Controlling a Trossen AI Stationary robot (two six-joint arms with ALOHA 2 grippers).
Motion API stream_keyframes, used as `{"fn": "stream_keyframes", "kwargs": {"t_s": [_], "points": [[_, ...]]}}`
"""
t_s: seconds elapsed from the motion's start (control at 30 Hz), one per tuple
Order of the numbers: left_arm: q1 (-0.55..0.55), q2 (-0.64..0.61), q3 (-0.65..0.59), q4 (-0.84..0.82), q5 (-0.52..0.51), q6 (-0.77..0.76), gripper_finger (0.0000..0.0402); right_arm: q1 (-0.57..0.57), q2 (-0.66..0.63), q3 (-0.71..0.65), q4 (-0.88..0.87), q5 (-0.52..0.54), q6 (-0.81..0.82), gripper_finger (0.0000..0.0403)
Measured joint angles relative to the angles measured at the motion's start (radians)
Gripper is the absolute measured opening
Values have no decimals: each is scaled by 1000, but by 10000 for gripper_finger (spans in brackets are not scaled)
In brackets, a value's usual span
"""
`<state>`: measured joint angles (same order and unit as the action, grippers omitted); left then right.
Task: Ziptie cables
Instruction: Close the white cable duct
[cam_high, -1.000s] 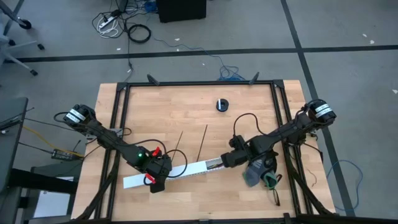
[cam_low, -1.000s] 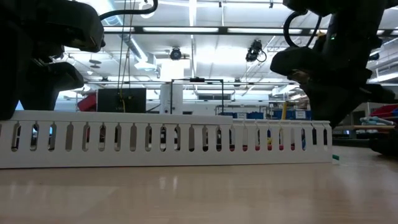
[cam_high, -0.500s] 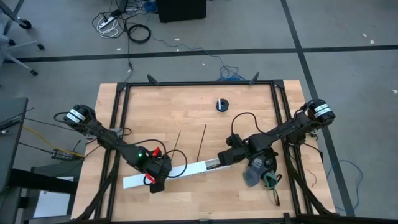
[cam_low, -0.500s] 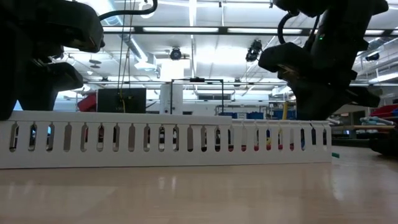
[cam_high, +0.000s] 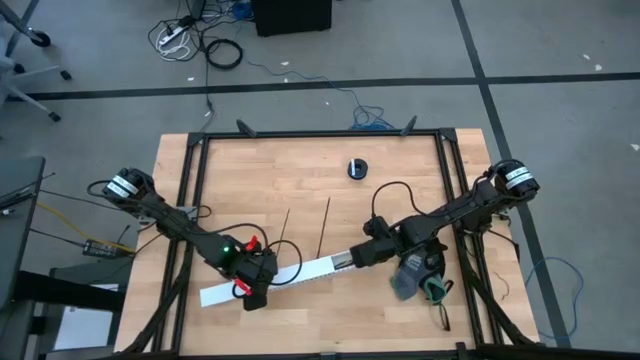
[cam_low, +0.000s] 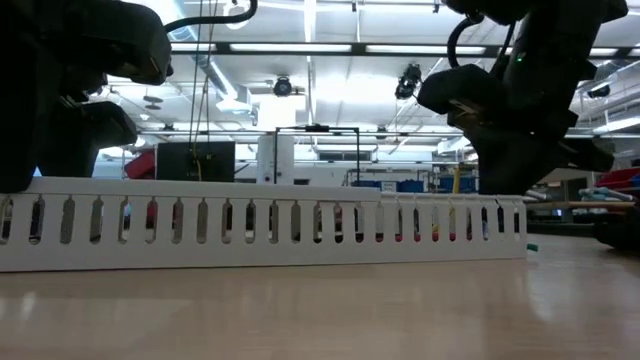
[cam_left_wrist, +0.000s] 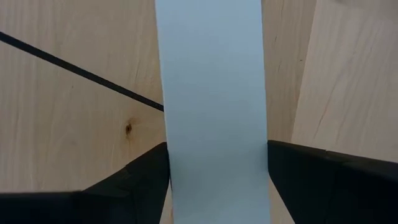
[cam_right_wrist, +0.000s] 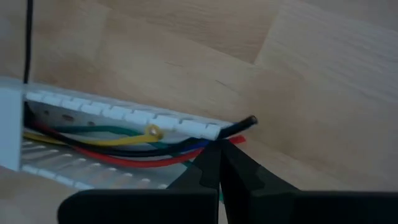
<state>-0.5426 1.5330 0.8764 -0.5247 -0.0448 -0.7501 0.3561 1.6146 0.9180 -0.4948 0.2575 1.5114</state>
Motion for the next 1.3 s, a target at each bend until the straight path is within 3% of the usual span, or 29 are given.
{"fn": "stream_keyframes", "kwargs": {"t_s": [0.27,0.57,1.03,1.3], "points": [[0,0,0,-1,2,6,241,3,0,1,-138,0,24,0],[-2,0,0,-1,17,5,241,-2,0,-1,7,31,3,1],[2,9,-2,51,8,41,241,-8,5,-3,48,27,7,0],[9,63,3,118,53,51,241,-8,5,-3,49,26,13,0]]}}
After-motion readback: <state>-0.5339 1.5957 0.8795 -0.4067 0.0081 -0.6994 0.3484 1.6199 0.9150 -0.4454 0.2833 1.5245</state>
